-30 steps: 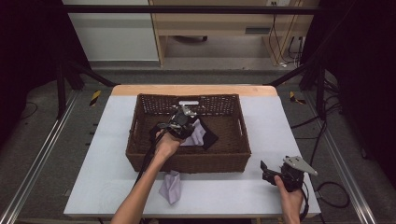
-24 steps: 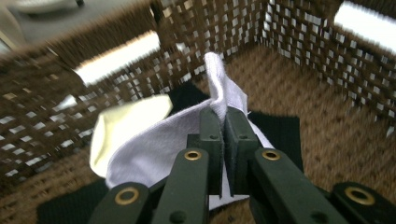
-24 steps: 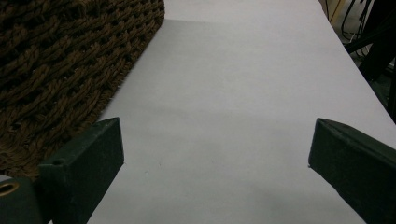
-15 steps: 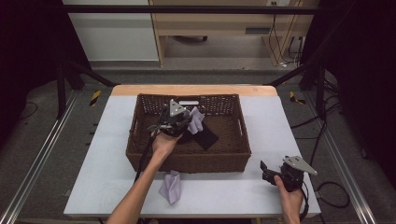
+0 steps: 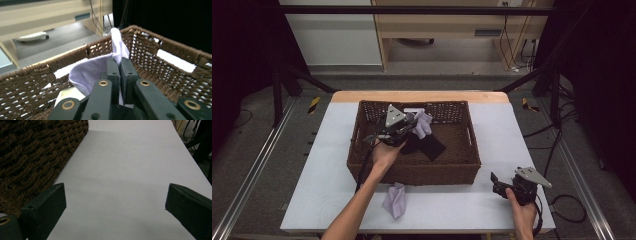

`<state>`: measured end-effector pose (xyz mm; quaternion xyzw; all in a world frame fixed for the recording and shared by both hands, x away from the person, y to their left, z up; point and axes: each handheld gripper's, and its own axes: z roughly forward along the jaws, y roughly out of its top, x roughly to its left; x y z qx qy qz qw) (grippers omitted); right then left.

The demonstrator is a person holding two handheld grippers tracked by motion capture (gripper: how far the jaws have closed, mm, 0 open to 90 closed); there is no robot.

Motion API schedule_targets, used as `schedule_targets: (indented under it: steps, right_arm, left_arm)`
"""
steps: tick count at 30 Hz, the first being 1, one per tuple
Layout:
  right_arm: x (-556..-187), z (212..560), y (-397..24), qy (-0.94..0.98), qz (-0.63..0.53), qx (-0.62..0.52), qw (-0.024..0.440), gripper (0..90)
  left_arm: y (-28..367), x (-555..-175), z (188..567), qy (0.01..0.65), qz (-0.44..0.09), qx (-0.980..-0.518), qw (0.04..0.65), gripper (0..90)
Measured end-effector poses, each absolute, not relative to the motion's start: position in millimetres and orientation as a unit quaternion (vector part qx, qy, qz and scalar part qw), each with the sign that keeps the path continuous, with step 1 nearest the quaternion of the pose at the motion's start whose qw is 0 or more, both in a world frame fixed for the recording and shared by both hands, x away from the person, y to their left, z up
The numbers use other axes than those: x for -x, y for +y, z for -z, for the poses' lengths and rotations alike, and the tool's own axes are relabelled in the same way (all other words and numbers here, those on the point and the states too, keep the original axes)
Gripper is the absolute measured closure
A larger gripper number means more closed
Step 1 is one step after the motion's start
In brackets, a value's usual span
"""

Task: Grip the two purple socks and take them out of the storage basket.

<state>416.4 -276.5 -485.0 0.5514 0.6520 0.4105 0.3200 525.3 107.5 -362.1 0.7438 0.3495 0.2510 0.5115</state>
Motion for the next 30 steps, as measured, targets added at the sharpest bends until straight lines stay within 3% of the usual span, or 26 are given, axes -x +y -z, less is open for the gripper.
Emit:
schedule_targets:
  steps: [30]
  right_arm:
    - [-416.3, 485.1, -276.4, 0.652, -0.410, -0.551, 0.322, 3.8]
  left_arm:
    - [169.0, -420.0, 308.3, 0.271, -0.247, -0.725, 0.583, 86.1]
